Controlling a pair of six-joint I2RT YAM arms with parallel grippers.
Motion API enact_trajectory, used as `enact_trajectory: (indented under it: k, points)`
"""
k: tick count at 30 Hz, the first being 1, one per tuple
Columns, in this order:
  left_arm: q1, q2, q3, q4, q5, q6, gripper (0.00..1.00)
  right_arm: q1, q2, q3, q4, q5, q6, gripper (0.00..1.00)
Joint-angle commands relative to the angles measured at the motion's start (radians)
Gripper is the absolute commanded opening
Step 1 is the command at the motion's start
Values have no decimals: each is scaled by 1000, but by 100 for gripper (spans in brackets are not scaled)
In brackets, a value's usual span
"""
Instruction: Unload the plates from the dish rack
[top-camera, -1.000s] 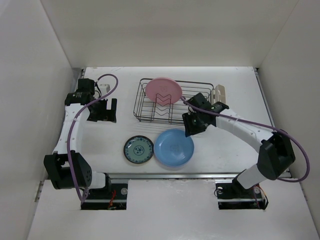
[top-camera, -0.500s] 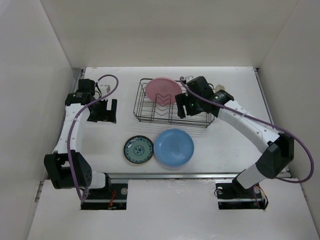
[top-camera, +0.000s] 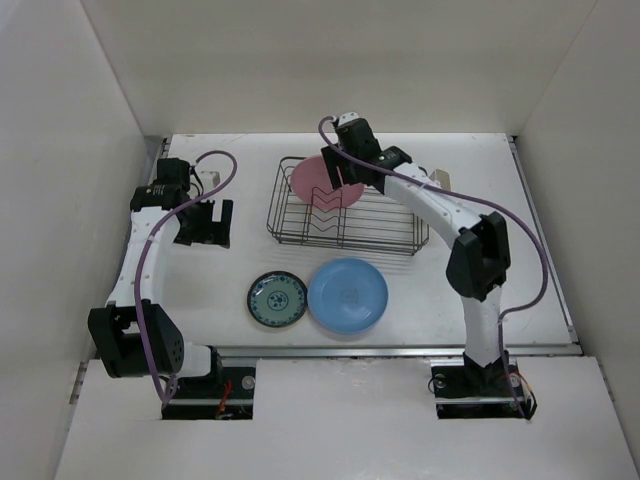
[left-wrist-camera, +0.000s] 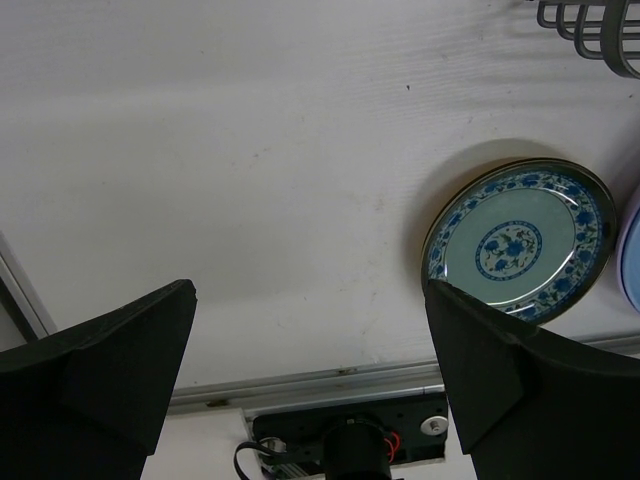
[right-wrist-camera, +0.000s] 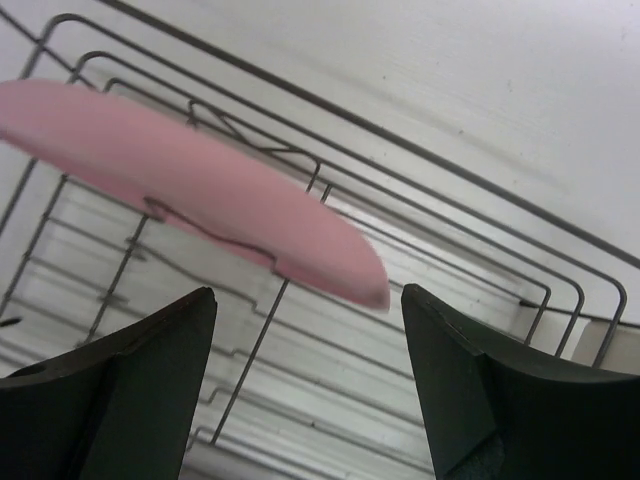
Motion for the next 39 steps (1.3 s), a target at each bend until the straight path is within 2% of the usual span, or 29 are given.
enact_trajectory:
  k: [1, 7, 11, 12, 14, 18, 19, 24, 25, 26, 39]
  points:
    - [3, -2, 9, -28, -16, 20, 99, -20, 72, 117, 42, 86, -52, 81]
    - [3, 19, 9, -28, -25, 20, 99, -29, 119, 155, 51, 77, -61, 81]
    - [3, 29, 9, -28, -25, 20, 99, -38, 119, 105, 79, 41, -85, 64]
    - [3, 29, 18, -28, -25, 20, 99, -38, 119, 94, 94, 40, -86, 57]
    - [3, 29, 18, -28, -25, 20, 99, -38, 119, 73, 105, 40, -119, 53]
    - [3, 38, 18, -28, -25, 20, 99, -38, 96, 13, 117, 96, -153, 37]
    - [3, 38, 18, -28, -25, 20, 99, -38, 83, 2, 128, 96, -167, 28]
    - [3, 47, 18, -28, -16, 20, 99, -38, 47, -41, 151, 119, -188, 13]
    - [3, 47, 18, -28, -16, 20, 99, -38, 37, -41, 151, 128, -188, 5]
    - [3, 47, 18, -28, -16, 20, 99, -38, 37, -41, 151, 143, -197, 2]
    - [3, 47, 27, -37, -7, 20, 99, -29, -85, -92, 246, 215, -207, 0]
